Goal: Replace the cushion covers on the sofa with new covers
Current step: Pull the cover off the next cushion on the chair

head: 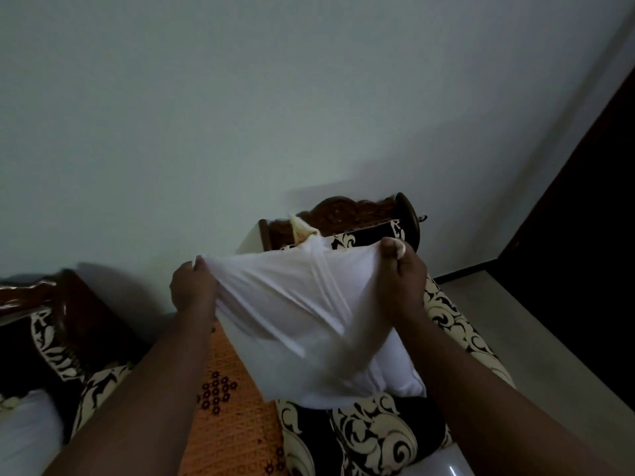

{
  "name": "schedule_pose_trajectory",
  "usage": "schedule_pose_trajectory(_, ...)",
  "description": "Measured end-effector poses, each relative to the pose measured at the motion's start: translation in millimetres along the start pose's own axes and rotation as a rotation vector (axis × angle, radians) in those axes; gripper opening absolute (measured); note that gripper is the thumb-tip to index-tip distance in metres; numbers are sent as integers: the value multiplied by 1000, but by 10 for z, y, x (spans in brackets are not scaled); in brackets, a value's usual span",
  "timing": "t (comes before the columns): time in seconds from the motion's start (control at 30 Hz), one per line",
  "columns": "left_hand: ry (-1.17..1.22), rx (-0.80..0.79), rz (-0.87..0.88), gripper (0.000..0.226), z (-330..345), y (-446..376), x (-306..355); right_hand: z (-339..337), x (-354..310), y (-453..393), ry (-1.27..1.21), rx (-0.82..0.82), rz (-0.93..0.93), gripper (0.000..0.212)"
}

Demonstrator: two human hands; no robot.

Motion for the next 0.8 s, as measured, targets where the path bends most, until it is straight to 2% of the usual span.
schedule_pose_trajectory(0.1,-34,-18,-48,57,-62,-177,-296,-249,-35,-114,5,51,9,41)
schedule_pose_trajectory(0.2,-92,-33,-145,51,-93,-302,-564,-500,-19,-215,5,138,7,42)
schedule_pose_trajectory(0.27,-98,-9,-122,50,-74,-242,-507,-585,-7,-268,-3,176,37,39)
schedule_pose_trajectory(0.37,55,12,6,58,48,102,-103,-633,-16,-271,-54,214,88,37)
schedule_pose_trajectory(0.43,123,-111,189,72,190,353,184,-649,-9,-258,-85,191,87,37)
schedule_pose_trajectory(0.5,227,-391,328,75,389,619,418,-665,7,-256,-135,172,94,40)
schedule_pose_trajectory(0.53,323,-520,334,77,475,751,471,-673,10,-258,-164,170,101,43)
schedule_pose_trajectory(0.57,429,-589,299,81,526,887,523,-685,11,-265,-181,174,108,45)
schedule_pose_trajectory(0.6,535,-591,234,87,592,944,528,-698,2,-270,-198,179,113,45)
schedule_pose_trajectory(0.7,764,-637,-51,104,757,973,446,-737,-17,-279,-241,177,133,37)
schedule_pose_trajectory(0.77,805,-680,-140,95,786,994,494,-746,-7,-280,-179,132,119,35)
schedule_pose_trajectory(0.8,787,-625,-130,87,780,1010,543,-748,7,-290,-119,113,104,36)
Point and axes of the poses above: each hand's wrist, its own y-axis away from the middle knuckle, its own z-axis out of the palm, x = y × z, the point moved 2 cm from there along -y, towards the middle knuckle, and after that the axes turned 10 degrees about -x, right-handed, at the moved point
